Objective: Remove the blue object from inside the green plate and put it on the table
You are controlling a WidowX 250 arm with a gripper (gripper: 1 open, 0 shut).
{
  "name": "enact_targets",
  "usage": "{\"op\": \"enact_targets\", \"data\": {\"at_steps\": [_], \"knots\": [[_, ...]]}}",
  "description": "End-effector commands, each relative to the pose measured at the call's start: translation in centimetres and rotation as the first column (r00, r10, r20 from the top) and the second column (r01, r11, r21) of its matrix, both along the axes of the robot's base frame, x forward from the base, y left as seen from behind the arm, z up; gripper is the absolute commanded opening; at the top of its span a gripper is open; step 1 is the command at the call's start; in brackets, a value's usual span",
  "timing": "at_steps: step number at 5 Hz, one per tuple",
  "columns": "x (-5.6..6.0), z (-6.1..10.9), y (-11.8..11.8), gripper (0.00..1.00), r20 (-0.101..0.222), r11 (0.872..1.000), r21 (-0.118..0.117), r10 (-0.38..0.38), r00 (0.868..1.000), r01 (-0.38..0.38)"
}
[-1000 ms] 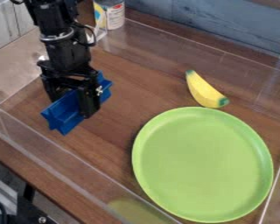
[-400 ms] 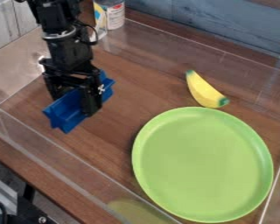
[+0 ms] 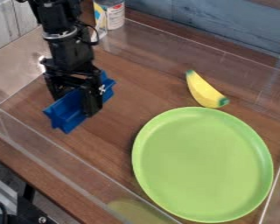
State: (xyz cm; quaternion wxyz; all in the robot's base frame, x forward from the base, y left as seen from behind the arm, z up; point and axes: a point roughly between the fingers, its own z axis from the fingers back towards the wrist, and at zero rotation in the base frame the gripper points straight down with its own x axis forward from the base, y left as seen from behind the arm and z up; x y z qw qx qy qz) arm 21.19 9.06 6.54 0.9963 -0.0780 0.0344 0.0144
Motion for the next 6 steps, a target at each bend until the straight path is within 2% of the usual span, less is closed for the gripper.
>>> {"op": "enact_targets", "data": {"at_steps": [1, 6], "knots": [[1.1, 1.0, 0.2, 1.0, 0.042, 1.0, 0.021, -0.013, 0.999, 0.013], [1.0, -0.2, 0.8, 1.0, 0.033, 0.999, 0.037, -0.014, 0.999, 0.012]]}}
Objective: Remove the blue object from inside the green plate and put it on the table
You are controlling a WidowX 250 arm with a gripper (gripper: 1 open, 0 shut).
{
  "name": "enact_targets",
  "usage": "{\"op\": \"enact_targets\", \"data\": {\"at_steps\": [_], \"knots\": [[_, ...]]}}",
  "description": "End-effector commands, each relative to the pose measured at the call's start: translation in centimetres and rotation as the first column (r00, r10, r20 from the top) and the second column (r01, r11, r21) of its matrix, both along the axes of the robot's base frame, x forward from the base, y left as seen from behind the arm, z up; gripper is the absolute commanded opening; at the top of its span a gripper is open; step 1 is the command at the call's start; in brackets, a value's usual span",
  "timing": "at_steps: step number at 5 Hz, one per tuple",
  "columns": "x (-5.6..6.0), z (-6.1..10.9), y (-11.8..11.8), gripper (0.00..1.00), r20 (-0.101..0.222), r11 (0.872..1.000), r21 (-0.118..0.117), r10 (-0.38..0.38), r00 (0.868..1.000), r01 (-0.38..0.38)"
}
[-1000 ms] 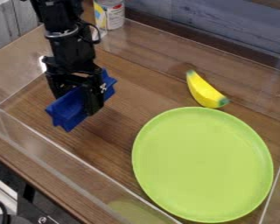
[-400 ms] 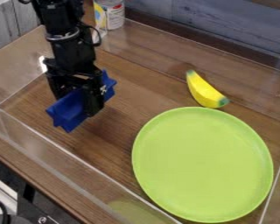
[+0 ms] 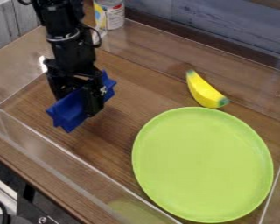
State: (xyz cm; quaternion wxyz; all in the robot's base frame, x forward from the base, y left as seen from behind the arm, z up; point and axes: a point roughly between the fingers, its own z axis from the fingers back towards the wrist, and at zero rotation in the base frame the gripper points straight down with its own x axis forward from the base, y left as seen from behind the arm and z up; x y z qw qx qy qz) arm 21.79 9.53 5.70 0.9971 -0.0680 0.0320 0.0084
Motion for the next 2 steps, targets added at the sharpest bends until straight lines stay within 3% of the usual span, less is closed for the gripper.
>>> {"op": "enact_targets", "data": {"at_steps": [1, 2], "knots": [[0.42, 0.48, 0.38, 1.0, 0.027, 1.0, 0.019, 0.0, 1.0, 0.0], [0.43, 0.24, 0.45, 1.0, 0.025, 1.0, 0.021, 0.001, 1.0, -0.001]]}}
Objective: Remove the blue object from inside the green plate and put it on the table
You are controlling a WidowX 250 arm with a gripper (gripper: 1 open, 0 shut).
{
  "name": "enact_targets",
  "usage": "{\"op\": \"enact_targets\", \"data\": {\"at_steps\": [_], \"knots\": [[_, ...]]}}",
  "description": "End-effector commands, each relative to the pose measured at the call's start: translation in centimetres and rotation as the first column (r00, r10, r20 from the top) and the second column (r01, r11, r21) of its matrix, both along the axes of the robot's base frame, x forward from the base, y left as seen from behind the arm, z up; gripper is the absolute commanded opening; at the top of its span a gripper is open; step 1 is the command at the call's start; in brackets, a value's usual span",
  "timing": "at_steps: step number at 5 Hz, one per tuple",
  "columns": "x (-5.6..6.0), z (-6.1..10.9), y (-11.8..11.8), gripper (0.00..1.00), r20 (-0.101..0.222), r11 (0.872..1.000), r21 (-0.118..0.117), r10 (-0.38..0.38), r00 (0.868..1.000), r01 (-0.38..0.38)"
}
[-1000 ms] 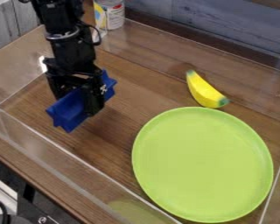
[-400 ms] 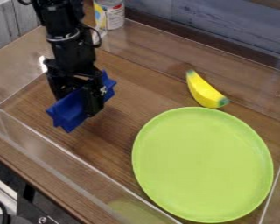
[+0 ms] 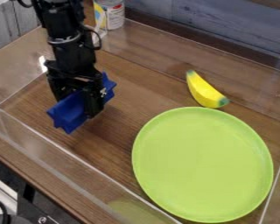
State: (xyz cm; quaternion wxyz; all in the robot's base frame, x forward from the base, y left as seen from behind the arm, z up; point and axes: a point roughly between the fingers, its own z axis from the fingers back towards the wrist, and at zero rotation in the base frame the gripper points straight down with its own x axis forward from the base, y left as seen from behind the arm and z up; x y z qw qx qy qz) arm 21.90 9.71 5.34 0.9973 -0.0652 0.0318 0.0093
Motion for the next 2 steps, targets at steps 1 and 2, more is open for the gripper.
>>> {"op": "enact_targets", "data": {"at_steps": [1, 2], "knots": [[0.32, 0.32, 0.31, 1.0, 0.022, 1.0, 0.016, 0.001, 1.0, -0.001], [0.32, -0.02, 0.34, 1.0, 0.018, 1.0, 0.017, 0.004, 1.0, -0.004]]}}
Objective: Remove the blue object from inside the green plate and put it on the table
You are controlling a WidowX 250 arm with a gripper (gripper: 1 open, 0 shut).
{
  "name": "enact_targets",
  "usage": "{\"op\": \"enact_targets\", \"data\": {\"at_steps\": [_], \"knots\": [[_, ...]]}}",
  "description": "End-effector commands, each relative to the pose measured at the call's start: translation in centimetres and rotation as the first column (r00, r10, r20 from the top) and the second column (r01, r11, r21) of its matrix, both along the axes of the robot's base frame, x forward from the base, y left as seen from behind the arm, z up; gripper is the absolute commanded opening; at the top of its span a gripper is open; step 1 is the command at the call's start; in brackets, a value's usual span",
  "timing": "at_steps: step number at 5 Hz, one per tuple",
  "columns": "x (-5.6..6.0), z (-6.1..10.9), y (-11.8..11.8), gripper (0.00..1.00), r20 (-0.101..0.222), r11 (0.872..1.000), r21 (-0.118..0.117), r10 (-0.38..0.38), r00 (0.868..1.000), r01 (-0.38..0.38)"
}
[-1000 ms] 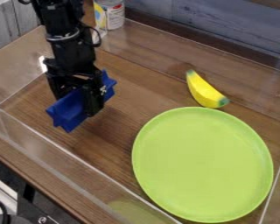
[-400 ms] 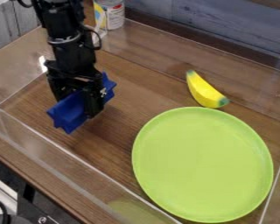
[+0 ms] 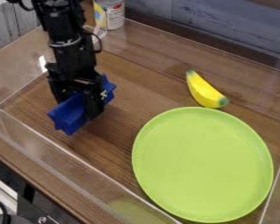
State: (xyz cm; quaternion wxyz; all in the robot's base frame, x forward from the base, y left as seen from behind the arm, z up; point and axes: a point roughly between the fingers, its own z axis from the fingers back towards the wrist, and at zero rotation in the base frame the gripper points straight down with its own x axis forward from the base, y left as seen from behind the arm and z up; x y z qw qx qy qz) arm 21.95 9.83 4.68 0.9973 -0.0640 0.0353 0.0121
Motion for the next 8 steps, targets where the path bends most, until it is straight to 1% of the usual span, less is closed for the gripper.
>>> {"op": "enact_targets", "data": {"at_steps": [1, 7, 8], "knots": [[0.3, 0.3, 0.3, 1.0, 0.02, 1.0, 0.016, 0.002, 1.0, -0.003], [0.6, -1.6, 0.4, 1.0, 0.003, 0.999, 0.022, 0.03, 1.0, -0.03], [0.6, -2.0, 0.4, 0.0, 0.001, 0.999, 0.022, 0.035, 0.999, -0.035]]}}
